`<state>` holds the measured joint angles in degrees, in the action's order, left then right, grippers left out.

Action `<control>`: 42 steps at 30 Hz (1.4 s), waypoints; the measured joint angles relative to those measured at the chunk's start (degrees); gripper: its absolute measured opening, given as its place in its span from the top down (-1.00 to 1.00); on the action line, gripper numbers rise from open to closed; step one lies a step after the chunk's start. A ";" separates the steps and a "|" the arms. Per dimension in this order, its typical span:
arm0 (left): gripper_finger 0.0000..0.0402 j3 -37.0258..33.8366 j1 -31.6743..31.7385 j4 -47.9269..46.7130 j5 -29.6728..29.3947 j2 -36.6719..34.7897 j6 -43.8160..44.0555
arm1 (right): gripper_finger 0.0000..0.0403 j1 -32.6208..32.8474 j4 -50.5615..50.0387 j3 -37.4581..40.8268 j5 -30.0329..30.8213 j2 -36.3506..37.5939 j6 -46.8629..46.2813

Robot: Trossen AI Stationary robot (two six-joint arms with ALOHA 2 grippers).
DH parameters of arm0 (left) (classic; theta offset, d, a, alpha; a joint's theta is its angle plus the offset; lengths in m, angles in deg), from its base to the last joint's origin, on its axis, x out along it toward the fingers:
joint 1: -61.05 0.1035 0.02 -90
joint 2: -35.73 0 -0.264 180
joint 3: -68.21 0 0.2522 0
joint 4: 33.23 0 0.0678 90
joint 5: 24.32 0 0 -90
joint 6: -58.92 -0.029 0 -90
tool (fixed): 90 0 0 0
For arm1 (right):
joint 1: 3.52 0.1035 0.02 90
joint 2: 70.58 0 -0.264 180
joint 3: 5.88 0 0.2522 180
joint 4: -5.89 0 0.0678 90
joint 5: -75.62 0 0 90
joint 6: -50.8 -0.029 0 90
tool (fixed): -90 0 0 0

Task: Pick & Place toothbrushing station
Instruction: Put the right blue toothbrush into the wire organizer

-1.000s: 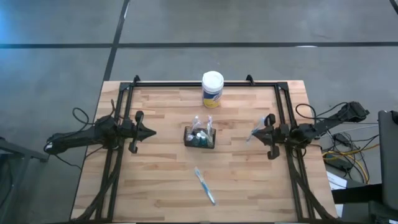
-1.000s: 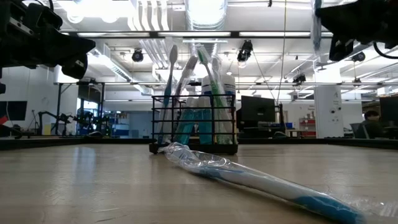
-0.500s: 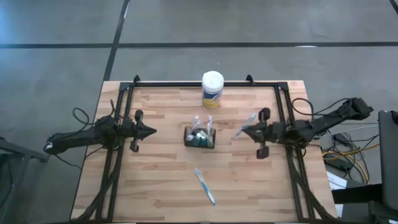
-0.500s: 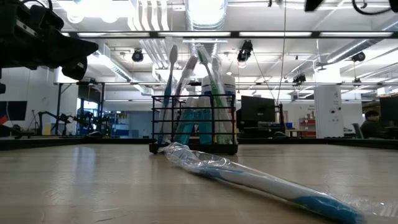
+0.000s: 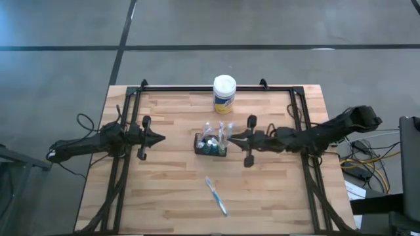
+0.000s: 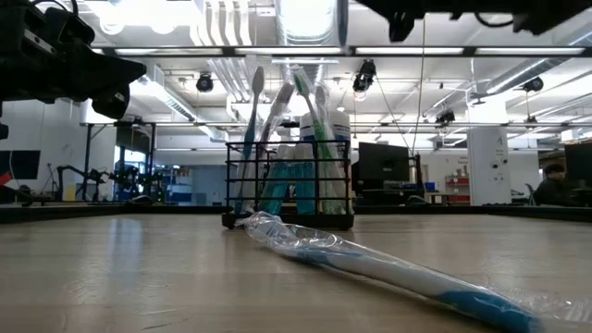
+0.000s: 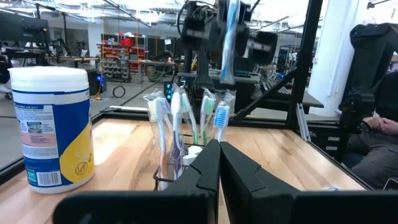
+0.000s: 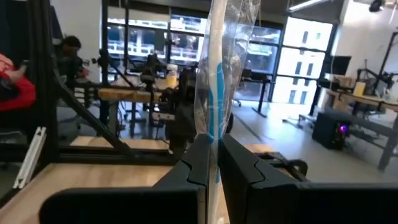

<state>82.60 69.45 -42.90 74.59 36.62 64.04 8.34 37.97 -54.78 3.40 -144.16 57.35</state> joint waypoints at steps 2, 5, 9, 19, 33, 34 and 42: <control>0.94 0.00 -0.02 0.00 0.00 0.00 -0.06 | 0.94 -0.13 4.89 1.22 0.25 -2.83 -0.26; 0.94 0.00 -0.02 0.00 -0.01 0.01 -0.09 | 0.94 -0.25 11.76 3.04 2.60 -7.16 -0.39; 0.94 0.00 0.00 0.00 0.00 0.00 -0.09 | 0.94 -0.33 17.37 4.88 7.65 -12.92 -0.81; 0.94 0.00 0.00 0.00 0.02 0.00 -0.13 | 0.94 -0.44 20.96 4.60 12.82 -21.62 -3.21; 0.94 0.00 -0.01 -0.02 0.04 0.02 -0.17 | 0.94 0.62 22.27 4.60 17.37 -28.75 -5.85; 0.94 0.00 0.00 -0.02 0.04 0.00 -0.17 | 0.94 0.69 22.22 4.60 18.04 -29.29 -6.50; 0.94 0.00 -0.01 -0.02 0.04 0.00 -0.17 | 0.94 1.44 22.54 4.14 18.78 -33.74 -10.45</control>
<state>82.60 69.44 -42.92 74.63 36.62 63.87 9.78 60.51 -50.64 22.19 -177.91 46.90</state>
